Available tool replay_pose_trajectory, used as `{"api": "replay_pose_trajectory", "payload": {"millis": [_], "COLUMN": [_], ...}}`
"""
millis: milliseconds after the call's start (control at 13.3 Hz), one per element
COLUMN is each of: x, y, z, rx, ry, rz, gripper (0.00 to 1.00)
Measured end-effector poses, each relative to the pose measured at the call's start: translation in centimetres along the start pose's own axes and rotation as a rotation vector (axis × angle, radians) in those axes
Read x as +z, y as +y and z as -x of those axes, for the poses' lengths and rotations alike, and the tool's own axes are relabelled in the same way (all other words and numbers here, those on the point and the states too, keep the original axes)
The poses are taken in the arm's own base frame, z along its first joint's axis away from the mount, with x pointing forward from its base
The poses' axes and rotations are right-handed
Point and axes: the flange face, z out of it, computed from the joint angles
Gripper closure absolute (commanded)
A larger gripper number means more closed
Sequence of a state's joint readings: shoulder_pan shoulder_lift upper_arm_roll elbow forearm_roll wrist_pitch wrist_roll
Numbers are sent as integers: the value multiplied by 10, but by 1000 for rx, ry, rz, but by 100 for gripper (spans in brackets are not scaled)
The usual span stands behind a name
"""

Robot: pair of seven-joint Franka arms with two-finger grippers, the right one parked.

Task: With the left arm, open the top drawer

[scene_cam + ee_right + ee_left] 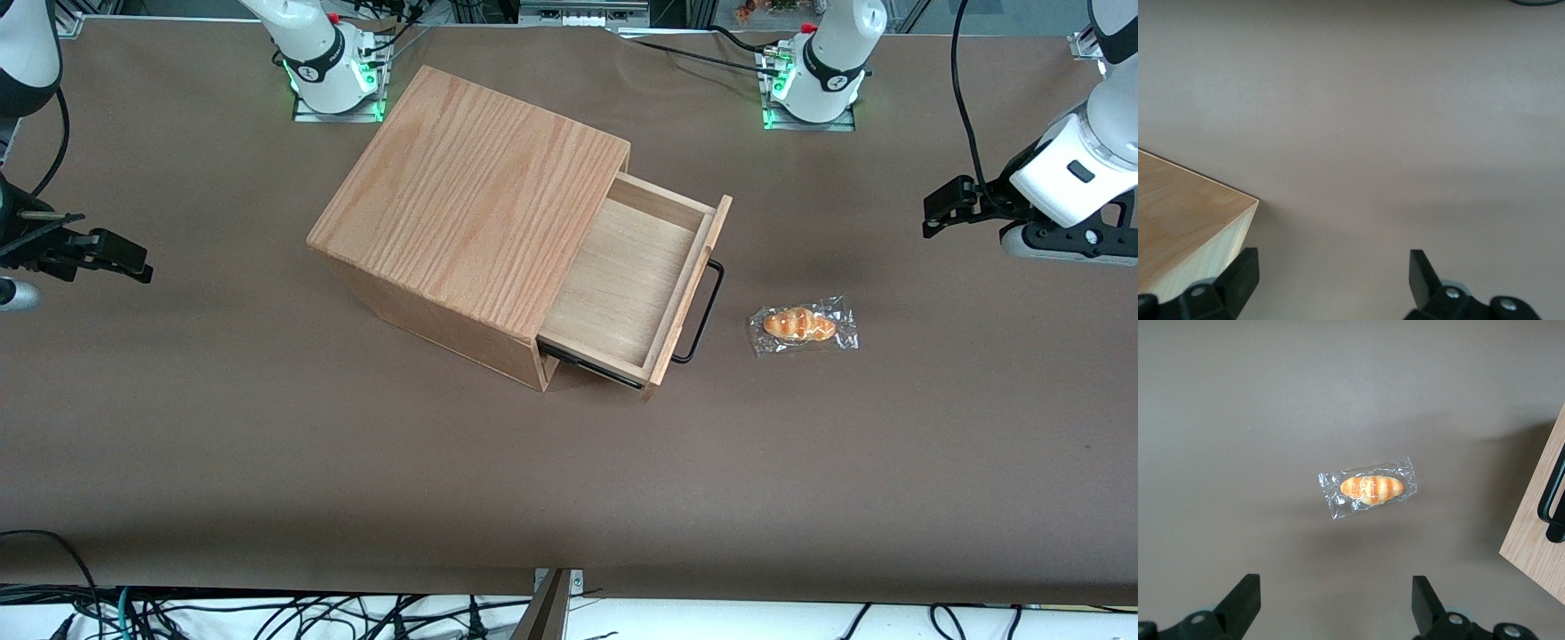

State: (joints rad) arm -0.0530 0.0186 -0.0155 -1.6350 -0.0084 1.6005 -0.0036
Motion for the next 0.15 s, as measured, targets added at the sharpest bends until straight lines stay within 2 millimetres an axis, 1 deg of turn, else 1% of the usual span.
{"api": "replay_pose_trajectory", "payload": {"millis": [150], "x": [0], "y": [0], "z": [0], "rx": [0], "ry": [-2], "rz": [0], "gripper": [0]}}
